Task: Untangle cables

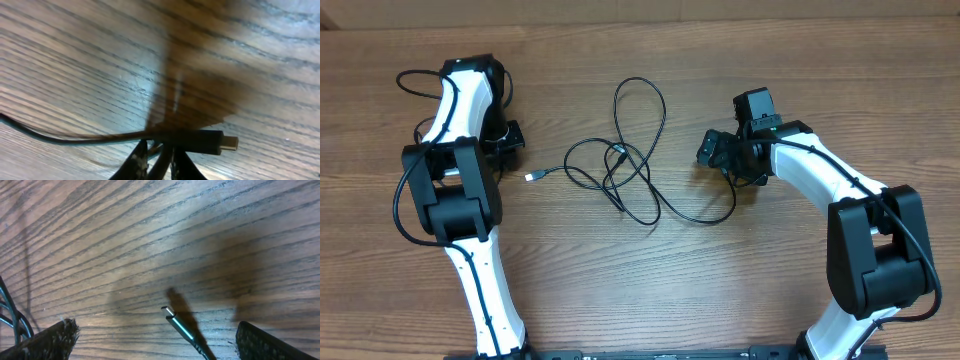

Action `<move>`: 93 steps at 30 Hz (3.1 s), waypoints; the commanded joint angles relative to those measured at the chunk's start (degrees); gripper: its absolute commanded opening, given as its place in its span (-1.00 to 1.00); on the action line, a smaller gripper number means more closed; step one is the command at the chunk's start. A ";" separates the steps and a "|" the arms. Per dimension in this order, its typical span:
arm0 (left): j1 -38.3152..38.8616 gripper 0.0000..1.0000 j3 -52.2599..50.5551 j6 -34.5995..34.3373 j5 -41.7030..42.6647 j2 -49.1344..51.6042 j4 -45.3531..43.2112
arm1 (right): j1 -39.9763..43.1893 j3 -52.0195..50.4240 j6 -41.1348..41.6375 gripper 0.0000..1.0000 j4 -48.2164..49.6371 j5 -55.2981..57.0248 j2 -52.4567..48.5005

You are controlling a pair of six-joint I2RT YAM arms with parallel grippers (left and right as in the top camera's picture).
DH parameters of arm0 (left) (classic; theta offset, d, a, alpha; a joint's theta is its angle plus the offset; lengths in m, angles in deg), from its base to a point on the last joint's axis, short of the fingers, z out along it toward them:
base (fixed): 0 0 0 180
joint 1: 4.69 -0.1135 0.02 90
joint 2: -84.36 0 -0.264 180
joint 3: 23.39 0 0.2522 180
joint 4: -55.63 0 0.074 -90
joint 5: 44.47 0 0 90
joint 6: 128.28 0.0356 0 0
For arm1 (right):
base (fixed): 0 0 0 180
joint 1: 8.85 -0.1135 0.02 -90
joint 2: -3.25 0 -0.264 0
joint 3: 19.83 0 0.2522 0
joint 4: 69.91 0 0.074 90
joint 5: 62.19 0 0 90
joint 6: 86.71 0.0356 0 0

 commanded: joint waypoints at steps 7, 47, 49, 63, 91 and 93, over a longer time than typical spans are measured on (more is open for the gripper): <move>-6.47 -0.70 -2.69 -3.30 -2.32 0.94 -4.94 | -0.20 0.28 0.17 1.00 0.35 0.55 1.01; -19.26 0.27 25.77 -1.92 22.80 0.90 15.10 | -0.20 0.28 0.20 1.00 0.98 0.52 1.01; -17.68 0.32 25.77 -1.95 22.80 0.90 16.50 | -0.20 0.28 0.20 1.00 0.98 0.52 1.01; -1.62 0.68 25.77 -1.92 23.58 0.90 18.86 | -0.20 0.28 0.20 1.00 0.98 0.52 1.01; 28.28 0.99 25.49 -2.16 20.35 0.92 15.76 | -0.20 0.28 0.20 1.00 0.98 0.52 1.01; 29.11 0.99 25.49 -2.19 20.24 0.92 15.43 | -0.20 0.28 0.20 1.00 0.98 0.52 1.01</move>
